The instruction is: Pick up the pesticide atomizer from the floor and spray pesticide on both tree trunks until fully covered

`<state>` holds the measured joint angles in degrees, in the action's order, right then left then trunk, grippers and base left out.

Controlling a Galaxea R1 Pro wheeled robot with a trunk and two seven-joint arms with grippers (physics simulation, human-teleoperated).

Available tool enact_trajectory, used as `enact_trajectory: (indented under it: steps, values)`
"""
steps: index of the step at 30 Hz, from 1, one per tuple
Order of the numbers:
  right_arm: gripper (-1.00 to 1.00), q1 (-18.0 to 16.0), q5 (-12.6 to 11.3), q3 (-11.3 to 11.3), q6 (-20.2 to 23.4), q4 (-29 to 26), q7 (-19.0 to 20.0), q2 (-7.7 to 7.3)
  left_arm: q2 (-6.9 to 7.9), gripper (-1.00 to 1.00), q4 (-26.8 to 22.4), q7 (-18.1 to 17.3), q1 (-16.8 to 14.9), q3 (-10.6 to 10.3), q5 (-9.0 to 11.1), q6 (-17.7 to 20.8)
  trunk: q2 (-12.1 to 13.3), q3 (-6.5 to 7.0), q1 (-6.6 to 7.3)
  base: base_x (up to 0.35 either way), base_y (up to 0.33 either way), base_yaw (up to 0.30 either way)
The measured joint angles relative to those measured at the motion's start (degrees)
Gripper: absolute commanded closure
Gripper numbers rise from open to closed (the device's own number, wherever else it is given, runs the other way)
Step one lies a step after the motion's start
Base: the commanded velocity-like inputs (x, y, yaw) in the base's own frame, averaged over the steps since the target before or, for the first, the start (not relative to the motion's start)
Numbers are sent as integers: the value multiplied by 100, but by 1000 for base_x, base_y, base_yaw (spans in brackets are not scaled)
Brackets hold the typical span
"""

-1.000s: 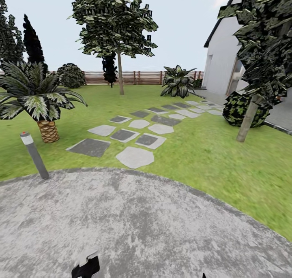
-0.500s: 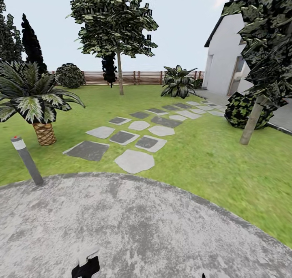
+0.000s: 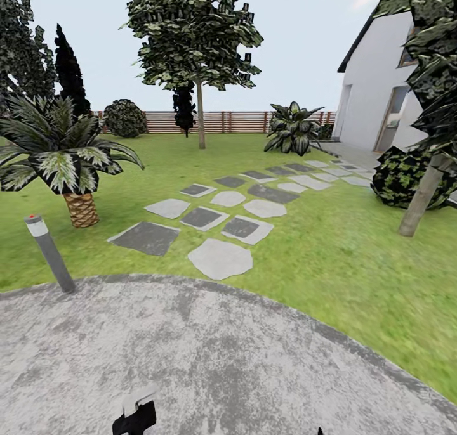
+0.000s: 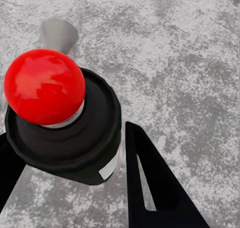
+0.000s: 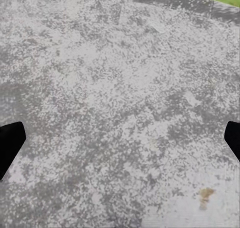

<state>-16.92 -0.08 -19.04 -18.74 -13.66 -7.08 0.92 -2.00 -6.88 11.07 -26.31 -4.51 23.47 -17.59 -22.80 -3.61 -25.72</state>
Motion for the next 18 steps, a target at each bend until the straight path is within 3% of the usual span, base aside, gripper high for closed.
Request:
enact_trajectory:
  steps: [18]
  values:
    - [-100, 1, 15, 36, 0, 4, 41, -16, -2, 100, 1, 1, -1, -1, -6, 0, 0, 0, 0, 333, 0, 13]
